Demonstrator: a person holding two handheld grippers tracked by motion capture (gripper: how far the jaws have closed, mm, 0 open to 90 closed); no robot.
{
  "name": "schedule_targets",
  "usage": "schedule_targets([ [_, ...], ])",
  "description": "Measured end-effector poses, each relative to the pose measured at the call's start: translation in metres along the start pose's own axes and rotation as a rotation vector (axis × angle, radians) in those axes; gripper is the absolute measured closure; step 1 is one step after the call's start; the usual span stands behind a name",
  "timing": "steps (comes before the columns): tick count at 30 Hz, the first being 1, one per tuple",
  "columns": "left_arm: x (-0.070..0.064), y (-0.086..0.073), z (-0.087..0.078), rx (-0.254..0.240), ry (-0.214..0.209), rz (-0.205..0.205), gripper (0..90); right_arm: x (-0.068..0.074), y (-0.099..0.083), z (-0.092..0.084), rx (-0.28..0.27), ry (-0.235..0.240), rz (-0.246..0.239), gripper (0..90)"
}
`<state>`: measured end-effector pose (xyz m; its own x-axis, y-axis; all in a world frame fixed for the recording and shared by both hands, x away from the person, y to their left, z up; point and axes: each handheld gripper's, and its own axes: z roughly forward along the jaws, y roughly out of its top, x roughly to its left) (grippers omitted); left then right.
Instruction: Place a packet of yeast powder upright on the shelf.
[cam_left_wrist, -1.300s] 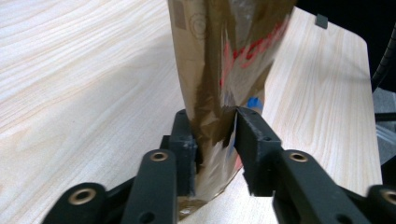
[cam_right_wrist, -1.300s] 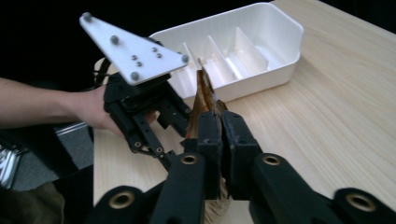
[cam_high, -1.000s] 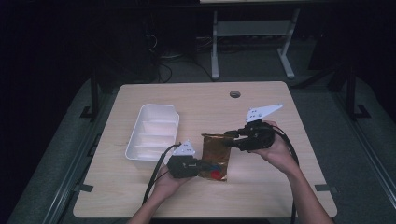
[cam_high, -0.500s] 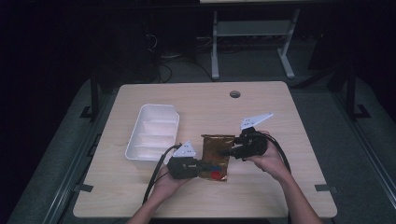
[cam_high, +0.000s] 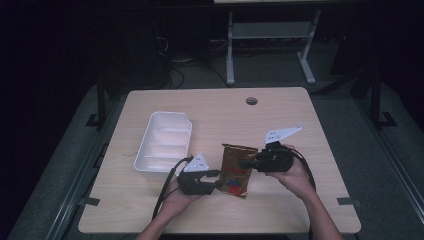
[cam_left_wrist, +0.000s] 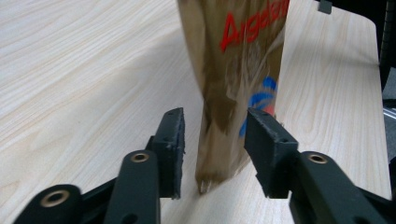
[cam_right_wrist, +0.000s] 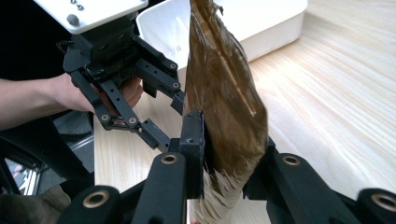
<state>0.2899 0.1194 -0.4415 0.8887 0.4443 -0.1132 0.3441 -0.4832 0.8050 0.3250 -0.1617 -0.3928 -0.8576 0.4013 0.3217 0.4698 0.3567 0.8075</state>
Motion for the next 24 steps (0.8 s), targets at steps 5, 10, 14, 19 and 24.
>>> schedule_targets([
  [5, -0.01, -0.002, 0.002, 0.038, 0.01, 0.049, 49.5, -0.005, -0.005, -0.017, -0.024, -0.027, 0.02, 74.5],
  [10, -0.017, -0.004, 0.003, 0.048, 0.021, 0.059, 43.5, -0.011, -0.009, -0.032, -0.047, -0.071, 0.04, 74.7],
  [14, -0.02, -0.006, 0.003, 0.047, 0.02, 0.059, 40.9, -0.013, -0.006, -0.037, -0.04, -0.093, 0.041, 74.7],
  [19, -0.025, -0.009, 0.0, 0.053, 0.023, 0.074, 39.5, -0.017, 0.002, -0.045, -0.054, -0.103, 0.042, 74.7],
  [24, -0.028, -0.013, -0.003, 0.057, 0.036, 0.076, 36.8, -0.022, 0.015, -0.049, -0.05, -0.123, 0.041, 74.8],
])
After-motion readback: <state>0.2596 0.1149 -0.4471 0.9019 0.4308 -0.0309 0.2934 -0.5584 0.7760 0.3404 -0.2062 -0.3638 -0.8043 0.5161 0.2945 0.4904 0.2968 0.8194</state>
